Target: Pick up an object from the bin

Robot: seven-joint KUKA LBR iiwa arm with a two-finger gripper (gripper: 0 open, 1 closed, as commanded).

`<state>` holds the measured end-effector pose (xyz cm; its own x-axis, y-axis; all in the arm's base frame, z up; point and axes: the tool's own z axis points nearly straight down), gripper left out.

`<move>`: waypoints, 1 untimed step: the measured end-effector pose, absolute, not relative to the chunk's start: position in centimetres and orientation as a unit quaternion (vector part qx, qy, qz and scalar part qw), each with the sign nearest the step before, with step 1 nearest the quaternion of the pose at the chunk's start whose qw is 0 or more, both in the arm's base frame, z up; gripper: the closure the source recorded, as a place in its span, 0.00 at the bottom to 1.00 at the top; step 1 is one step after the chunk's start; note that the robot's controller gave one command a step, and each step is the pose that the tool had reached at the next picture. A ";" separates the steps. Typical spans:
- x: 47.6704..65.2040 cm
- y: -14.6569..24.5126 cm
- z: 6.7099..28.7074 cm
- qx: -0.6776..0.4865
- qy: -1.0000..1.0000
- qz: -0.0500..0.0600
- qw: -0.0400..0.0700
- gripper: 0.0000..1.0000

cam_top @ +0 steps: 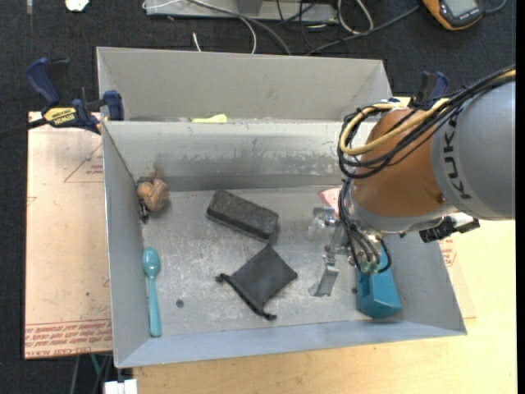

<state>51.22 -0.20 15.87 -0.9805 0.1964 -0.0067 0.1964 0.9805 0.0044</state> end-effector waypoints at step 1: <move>51.2 -0.2 15.9 0.099 0.995 0.002 0.004 0.00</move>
Offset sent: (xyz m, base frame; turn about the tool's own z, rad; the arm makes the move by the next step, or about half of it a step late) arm 0.0372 0.0787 -0.0533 -0.0537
